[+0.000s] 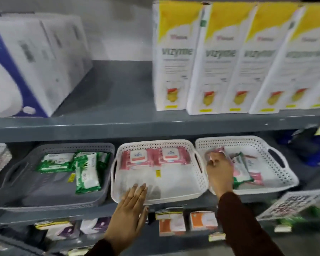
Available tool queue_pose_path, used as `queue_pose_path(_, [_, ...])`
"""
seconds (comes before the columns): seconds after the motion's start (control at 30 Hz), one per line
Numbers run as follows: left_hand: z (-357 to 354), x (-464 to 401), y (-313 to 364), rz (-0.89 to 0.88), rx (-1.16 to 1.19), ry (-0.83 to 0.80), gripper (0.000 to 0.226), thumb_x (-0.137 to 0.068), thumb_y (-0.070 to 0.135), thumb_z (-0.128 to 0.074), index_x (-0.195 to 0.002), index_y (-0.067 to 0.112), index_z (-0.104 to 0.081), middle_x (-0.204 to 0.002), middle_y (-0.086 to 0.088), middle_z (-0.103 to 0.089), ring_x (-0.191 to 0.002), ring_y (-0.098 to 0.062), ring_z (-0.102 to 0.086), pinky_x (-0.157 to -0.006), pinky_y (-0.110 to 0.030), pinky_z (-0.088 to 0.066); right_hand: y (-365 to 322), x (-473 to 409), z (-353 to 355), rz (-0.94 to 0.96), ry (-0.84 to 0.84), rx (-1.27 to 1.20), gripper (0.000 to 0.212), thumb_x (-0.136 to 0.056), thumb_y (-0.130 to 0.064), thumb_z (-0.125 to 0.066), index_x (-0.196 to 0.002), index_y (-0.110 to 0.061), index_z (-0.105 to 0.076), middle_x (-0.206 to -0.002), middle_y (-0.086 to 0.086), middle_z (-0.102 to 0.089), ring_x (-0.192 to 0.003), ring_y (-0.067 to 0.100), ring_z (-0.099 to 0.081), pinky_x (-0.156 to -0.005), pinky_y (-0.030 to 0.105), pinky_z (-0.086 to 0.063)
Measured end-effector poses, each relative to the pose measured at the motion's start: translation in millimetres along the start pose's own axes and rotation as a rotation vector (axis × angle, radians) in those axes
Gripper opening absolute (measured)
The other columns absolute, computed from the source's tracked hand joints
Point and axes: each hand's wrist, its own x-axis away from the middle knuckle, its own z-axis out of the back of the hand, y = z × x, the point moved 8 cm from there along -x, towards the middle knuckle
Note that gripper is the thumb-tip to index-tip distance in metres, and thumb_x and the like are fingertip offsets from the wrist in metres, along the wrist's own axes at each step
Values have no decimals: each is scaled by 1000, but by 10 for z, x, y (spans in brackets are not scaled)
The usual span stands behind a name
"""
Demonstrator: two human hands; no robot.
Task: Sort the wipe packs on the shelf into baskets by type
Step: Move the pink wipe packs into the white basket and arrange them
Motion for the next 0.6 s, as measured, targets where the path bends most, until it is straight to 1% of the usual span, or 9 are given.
queue_pose_path(0.03, [-70, -44, 73, 4, -12, -11, 59, -104, 44, -19, -150, 10, -34, -157, -1, -29, -145, -22, -23, -115, -38, -18, 151, -169, 79, 22, -2, 178, 26, -88, -11, -62, -112, -3, -66, -110, 21, -69, -102, 36, -64, -77, 26, -42])
queue_pose_path(0.1, [-187, -112, 206, 16, -36, -19, 58, -104, 44, -20, -150, 10, -35, -156, -1, -29, -146, -22, -21, -116, -38, -16, 444, -404, 84, -8, -78, 483, 55, -89, -42, -60, -128, -5, -55, -126, 20, -62, -116, 37, -59, -92, 39, -49])
queue_pose_path(0.2, [-272, -197, 394, 26, -76, -11, 56, -102, 40, -30, -148, 9, -37, -155, -2, -31, -146, -21, -20, -116, -39, -13, 922, -663, -92, -47, -189, 701, 79, -75, -57, -63, -135, -9, -45, -125, 19, -61, -112, 36, -60, -87, 46, -55])
queue_pose_path(0.27, [-269, -227, 462, 41, -83, -7, 55, -101, 39, -33, -146, 9, -41, -153, -4, -36, -145, -22, -23, -115, -39, -16, 1326, -853, -287, -103, -257, 719, 78, -62, -65, -56, -121, -15, -56, -109, 15, -67, -98, 33, -65, -75, 45, -58])
queue_pose_path(0.33, [-257, -220, 479, 52, -89, 1, 55, -101, 38, -33, -146, 9, -42, -153, -4, -38, -145, -21, -23, -115, -40, -17, 1474, -918, -342, -155, -295, 653, 65, -59, -67, -53, -99, -18, -66, -92, 9, -70, -82, 29, -67, -69, 40, -58])
queue_pose_path(0.4, [-227, -166, 449, 66, -86, 15, 54, -101, 38, -33, -147, 10, -40, -153, -2, -38, -145, -20, -22, -116, -39, -16, 1223, -806, -198, -162, -299, 567, 42, -70, -55, -65, -88, -17, -68, -82, 6, -69, -74, 28, -66, -69, 36, -57])
queue_pose_path(0.47, [-179, -82, 372, 92, -86, 33, 54, -103, 40, -29, -148, 13, -38, -153, -1, -38, -145, -19, -24, -117, -38, -15, 1044, -776, -102, -180, -273, 508, 27, -77, -40, -69, -87, -14, -69, -80, 8, -70, -75, 29, -67, -70, 36, -56])
queue_pose_path(0.53, [-137, -12, 296, 109, -93, 33, 54, -104, 42, -25, -149, 14, -38, -152, -1, -40, -144, -18, -26, -117, -38, -16, 995, -791, -138, -194, -281, 493, 40, -76, -44, -66, -95, -9, -68, -83, 10, -70, -77, 31, -68, -73, 41, -58])
queue_pose_path(0.6, [-101, 30, 247, 117, -100, 30, 54, -104, 42, -25, -149, 15, -37, -152, -1, -41, -143, -18, -27, -116, -38, -16, 883, -775, -207, -190, -236, 527, 72, -69, -59, -65, -115, -4, -60, -100, 15, -70, -92, 35, -67, -82, 44, -56])
